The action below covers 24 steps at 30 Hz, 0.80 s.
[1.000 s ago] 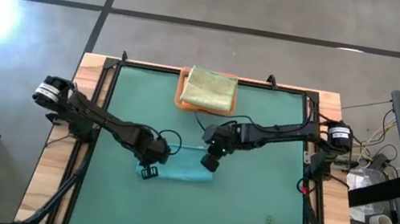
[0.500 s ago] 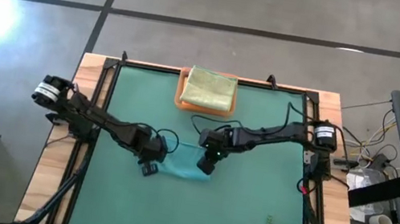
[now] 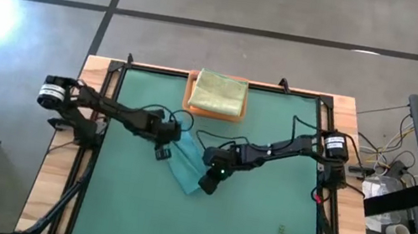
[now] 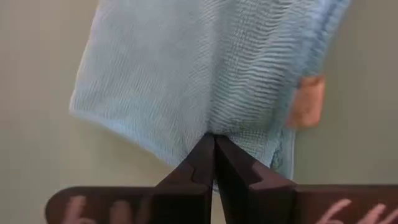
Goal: Fold microfiber towels
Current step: Fold the blue towel
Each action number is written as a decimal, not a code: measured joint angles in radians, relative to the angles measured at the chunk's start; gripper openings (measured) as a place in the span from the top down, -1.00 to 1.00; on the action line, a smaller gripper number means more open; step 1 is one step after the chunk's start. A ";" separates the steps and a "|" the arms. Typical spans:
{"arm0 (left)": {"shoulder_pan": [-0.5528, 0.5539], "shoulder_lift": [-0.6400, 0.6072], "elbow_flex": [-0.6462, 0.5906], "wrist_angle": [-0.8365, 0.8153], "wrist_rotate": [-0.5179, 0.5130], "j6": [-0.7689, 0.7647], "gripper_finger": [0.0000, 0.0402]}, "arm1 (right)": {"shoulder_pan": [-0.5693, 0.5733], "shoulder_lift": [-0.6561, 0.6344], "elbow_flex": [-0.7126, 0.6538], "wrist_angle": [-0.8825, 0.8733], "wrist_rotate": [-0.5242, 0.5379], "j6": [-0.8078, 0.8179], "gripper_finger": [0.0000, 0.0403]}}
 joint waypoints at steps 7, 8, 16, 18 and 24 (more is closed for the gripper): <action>0.030 -0.051 0.037 -0.035 0.000 0.032 0.99 | -0.005 -0.091 -0.004 -0.055 0.106 -0.015 0.96; 0.025 -0.067 0.045 -0.044 0.003 0.028 0.99 | -0.005 -0.112 -0.003 -0.073 0.126 -0.017 0.96; -0.036 -0.219 0.068 0.024 0.143 -0.082 0.99 | -0.005 -0.256 -0.022 -0.202 0.295 -0.040 0.96; -0.069 -0.238 0.058 0.096 0.187 -0.108 0.99 | -0.005 -0.288 -0.035 -0.216 0.312 -0.057 0.96; -0.197 -0.195 0.051 0.309 0.200 -0.172 0.99 | -0.007 -0.364 -0.067 -0.221 0.330 -0.110 0.96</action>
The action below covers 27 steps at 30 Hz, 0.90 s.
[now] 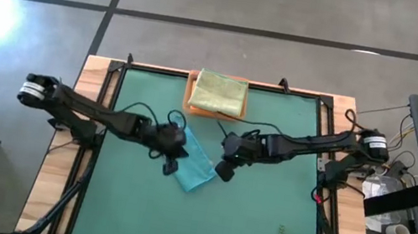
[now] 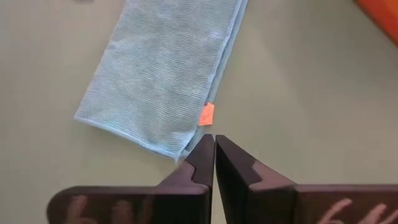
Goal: Fold microfiber towels
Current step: Fold the blue towel
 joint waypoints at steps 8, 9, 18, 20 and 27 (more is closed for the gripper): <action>-0.134 0.197 0.013 0.158 -0.019 -0.106 0.99 | 0.000 -0.027 -0.018 -0.032 -0.001 -0.038 0.96; -0.145 0.225 0.016 0.155 -0.019 -0.131 0.99 | 0.000 -0.027 -0.019 -0.038 -0.002 -0.051 0.96; -0.225 0.346 0.039 0.152 -0.022 -0.251 0.99 | 0.000 -0.026 -0.022 -0.057 -0.008 -0.117 0.96; -0.237 0.344 0.039 0.118 -0.022 -0.253 0.99 | 0.000 -0.026 -0.022 -0.057 -0.008 -0.118 0.96; -0.262 0.313 0.059 -0.174 0.014 -0.278 0.99 | 0.000 -0.026 -0.029 -0.054 -0.008 -0.119 0.96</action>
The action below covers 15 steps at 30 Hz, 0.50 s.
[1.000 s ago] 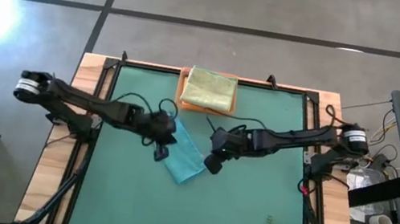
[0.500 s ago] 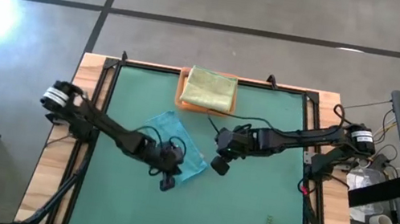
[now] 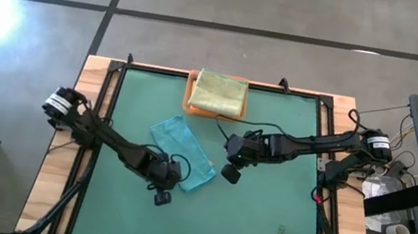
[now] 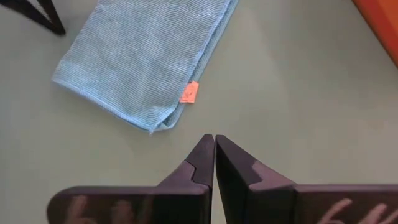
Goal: Fold microfiber towels
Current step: Fold the blue towel
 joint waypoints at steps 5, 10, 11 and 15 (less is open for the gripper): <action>-0.004 -0.057 -0.005 -0.068 -0.002 0.003 0.99 | 0.000 0.000 -0.003 0.006 0.000 0.002 0.96; -0.005 -0.136 0.017 0.010 -0.162 0.035 0.99 | 0.000 0.000 -0.003 0.013 0.000 0.003 0.96; -0.003 -0.138 0.016 0.031 -0.187 0.038 0.99 | 0.000 0.000 -0.003 0.013 0.000 0.003 0.96; 0.012 -0.112 0.015 0.107 -0.207 0.095 0.99 | 0.000 0.000 -0.003 0.017 0.001 0.004 0.96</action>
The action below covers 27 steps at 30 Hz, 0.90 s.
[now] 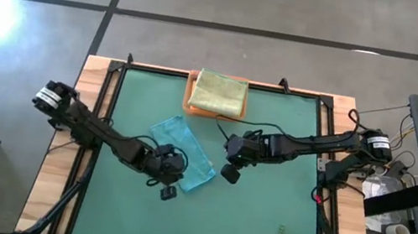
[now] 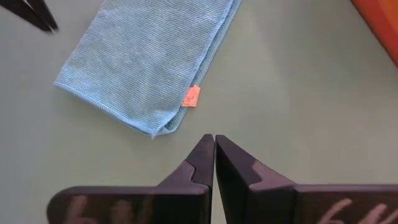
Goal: Fold microfiber towels
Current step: Fold the blue towel
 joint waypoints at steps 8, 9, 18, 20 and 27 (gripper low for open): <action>0.018 0.128 0.031 0.082 0.000 0.012 0.99 | 0.000 0.000 0.000 0.041 0.001 0.000 0.96; 0.018 0.140 0.036 0.078 0.001 0.012 0.99 | 0.000 0.000 0.000 0.045 0.001 0.000 0.96; 0.016 0.212 0.044 0.067 0.118 0.011 0.99 | 0.000 0.000 0.000 0.050 0.003 0.030 0.96; 0.010 0.212 0.044 0.057 0.131 0.010 0.99 | 0.000 0.000 0.000 0.050 0.003 0.036 0.96; -0.034 0.151 0.048 -0.188 0.237 0.010 0.99 | 0.000 0.000 0.000 0.048 0.001 0.044 0.96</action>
